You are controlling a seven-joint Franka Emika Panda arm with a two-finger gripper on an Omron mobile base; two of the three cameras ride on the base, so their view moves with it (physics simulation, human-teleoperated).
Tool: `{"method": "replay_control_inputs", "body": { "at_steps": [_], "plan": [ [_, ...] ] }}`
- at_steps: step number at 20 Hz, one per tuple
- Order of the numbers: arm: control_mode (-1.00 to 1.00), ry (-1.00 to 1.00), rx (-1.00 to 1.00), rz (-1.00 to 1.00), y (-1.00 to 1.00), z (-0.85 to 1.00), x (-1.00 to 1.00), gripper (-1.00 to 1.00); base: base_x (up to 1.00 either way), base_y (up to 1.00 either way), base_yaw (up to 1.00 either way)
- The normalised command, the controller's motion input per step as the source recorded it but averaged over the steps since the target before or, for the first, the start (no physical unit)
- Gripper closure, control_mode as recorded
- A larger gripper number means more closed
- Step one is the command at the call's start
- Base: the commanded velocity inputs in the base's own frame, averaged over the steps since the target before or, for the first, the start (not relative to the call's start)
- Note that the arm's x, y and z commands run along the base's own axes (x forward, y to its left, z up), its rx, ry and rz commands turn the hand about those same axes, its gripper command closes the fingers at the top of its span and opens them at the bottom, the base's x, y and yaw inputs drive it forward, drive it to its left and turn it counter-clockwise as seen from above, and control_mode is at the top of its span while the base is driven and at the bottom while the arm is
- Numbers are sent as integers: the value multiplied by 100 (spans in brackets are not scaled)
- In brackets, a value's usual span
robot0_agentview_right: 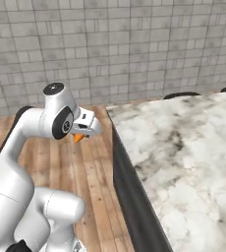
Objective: Take the cheese, fish, and carrot from the fridge and place them on the plate on the dining counter to create an appetizer plate.
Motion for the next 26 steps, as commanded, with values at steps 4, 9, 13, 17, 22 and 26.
{"method": "replay_control_inputs", "body": {
  "at_steps": [4, 9, 13, 17, 22, 26],
  "plan": [
    [100, 0, 0, 0, 0, 0, 0, 100, 20, 86, -41],
    [100, 0, 0, 0, 0, 0, 0, 100, 6, 100, -38],
    [100, 0, 0, 0, 0, 0, 0, 100, 0, 100, -38],
    [100, 0, 0, 0, 0, 0, 0, 100, 3, 100, -38],
    [100, 0, 0, 0, 0, 0, 0, 100, 11, 100, -37],
    [100, 0, 0, 0, 0, 0, 0, 100, 15, 100, -36]
  ]
}}
